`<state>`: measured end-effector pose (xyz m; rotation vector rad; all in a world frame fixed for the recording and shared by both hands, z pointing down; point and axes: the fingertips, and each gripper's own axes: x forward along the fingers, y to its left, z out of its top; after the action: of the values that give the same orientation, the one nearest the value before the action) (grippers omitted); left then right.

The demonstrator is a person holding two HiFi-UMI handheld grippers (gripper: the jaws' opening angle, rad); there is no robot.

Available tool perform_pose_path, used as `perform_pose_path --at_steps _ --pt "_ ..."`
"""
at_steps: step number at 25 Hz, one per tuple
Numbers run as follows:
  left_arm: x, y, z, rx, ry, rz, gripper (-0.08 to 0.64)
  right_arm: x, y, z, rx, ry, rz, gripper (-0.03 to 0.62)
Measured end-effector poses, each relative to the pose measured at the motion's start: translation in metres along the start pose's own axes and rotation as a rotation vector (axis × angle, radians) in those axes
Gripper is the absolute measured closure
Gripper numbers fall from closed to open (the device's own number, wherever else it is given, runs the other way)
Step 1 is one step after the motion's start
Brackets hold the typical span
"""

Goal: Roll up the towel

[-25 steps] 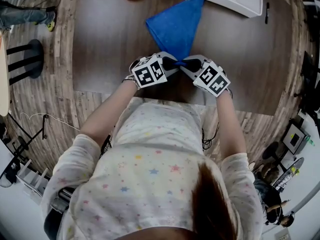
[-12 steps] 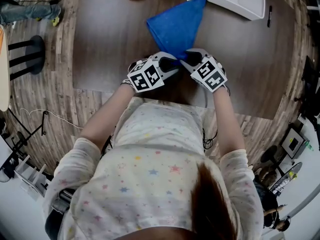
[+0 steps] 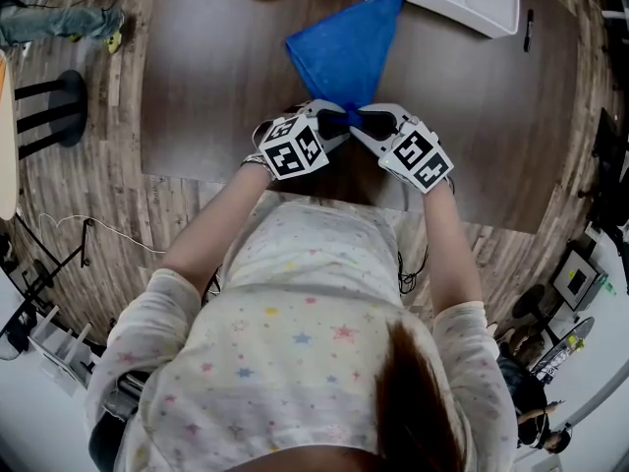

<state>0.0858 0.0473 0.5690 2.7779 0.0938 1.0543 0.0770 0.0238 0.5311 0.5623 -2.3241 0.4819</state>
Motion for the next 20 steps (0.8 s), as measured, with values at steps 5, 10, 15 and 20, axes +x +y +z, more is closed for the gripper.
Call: perform_pose_path --at_steps 5,10,15,20 --pt "-0.003 0.0 -0.002 0.066 0.032 0.006 0.442 0.012 0.004 -0.018 -0.021 0.068 0.013 0.446" --pt "-0.005 0.0 -0.004 0.064 0.022 -0.027 0.432 0.016 0.004 -0.026 -0.071 0.112 0.016 0.446" --pt "-0.004 0.009 -0.003 0.06 0.037 -0.015 0.447 0.02 -0.004 -0.031 -0.172 0.169 -0.024 0.492" --pt "-0.004 0.015 -0.002 0.025 0.03 -0.009 0.493 0.021 -0.006 -0.03 -0.18 0.176 -0.029 0.513"
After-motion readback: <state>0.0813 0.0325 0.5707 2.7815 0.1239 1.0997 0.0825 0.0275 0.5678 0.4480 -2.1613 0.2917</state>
